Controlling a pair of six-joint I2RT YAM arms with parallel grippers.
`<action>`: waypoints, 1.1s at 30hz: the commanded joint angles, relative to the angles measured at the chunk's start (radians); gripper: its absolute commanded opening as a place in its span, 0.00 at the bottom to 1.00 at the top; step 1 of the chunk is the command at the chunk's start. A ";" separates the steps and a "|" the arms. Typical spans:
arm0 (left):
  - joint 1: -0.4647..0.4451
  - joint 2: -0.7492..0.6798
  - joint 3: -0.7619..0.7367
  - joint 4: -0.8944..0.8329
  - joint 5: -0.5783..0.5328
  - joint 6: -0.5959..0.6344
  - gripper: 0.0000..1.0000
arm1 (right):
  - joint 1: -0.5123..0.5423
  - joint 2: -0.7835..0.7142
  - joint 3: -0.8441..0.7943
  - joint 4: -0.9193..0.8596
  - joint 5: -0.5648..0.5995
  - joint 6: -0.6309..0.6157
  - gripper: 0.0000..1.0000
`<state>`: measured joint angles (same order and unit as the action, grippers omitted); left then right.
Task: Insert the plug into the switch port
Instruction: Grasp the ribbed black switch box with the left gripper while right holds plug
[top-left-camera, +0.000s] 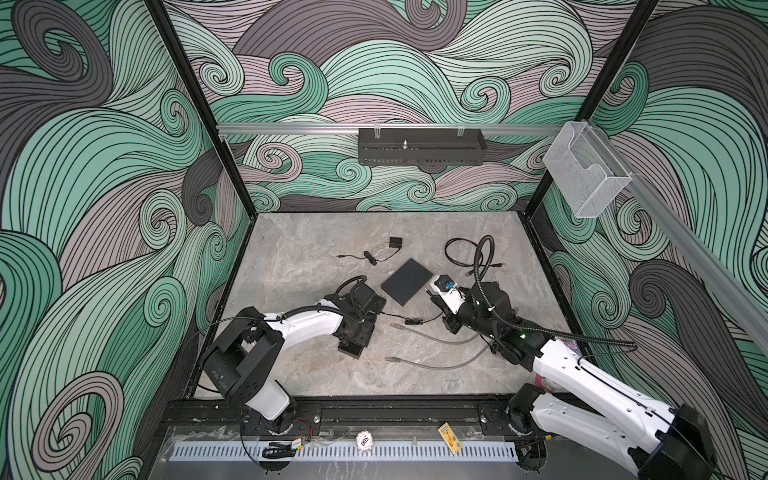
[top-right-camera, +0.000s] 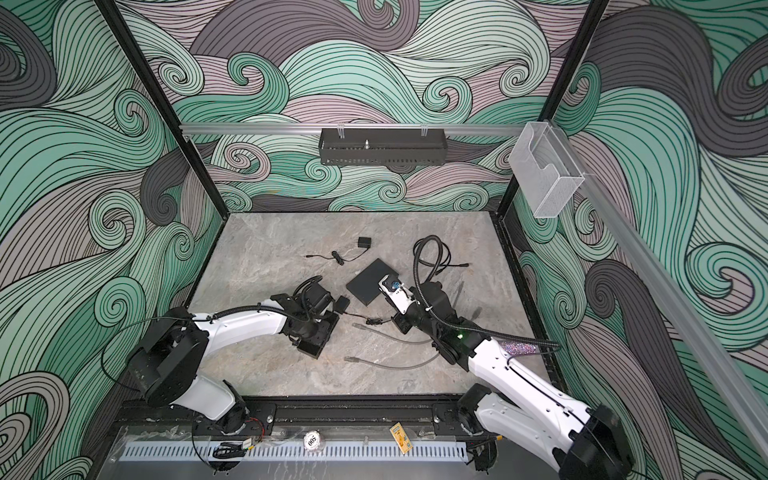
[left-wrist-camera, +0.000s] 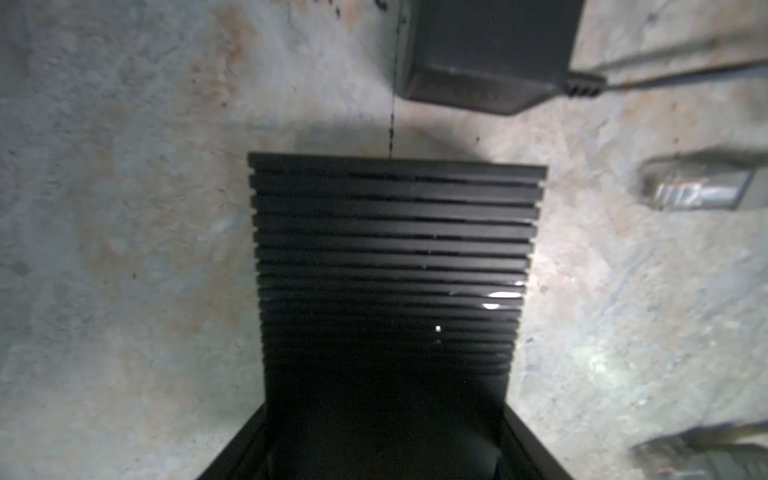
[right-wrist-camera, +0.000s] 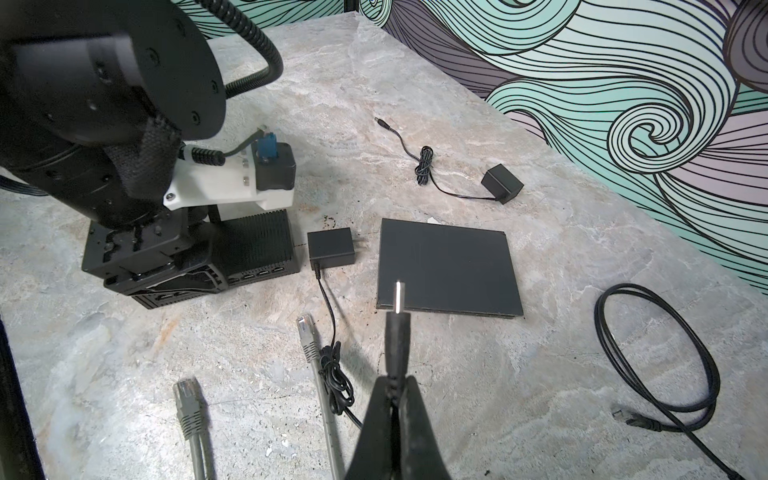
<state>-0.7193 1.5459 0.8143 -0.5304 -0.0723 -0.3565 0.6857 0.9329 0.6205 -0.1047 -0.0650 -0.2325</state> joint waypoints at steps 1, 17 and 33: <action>-0.005 0.019 0.031 -0.044 0.026 0.010 0.45 | -0.003 -0.014 -0.029 0.038 -0.024 0.017 0.00; -0.006 -0.195 0.291 -0.394 0.154 0.438 0.38 | -0.003 -0.071 -0.045 0.040 -0.030 0.022 0.00; -0.044 -0.238 0.105 -0.459 -0.001 1.296 0.26 | 0.042 0.054 -0.037 0.012 -0.200 0.012 0.00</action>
<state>-0.7555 1.3266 0.9527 -0.9726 -0.0208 0.7780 0.7044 0.9337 0.5766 -0.0780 -0.2253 -0.2237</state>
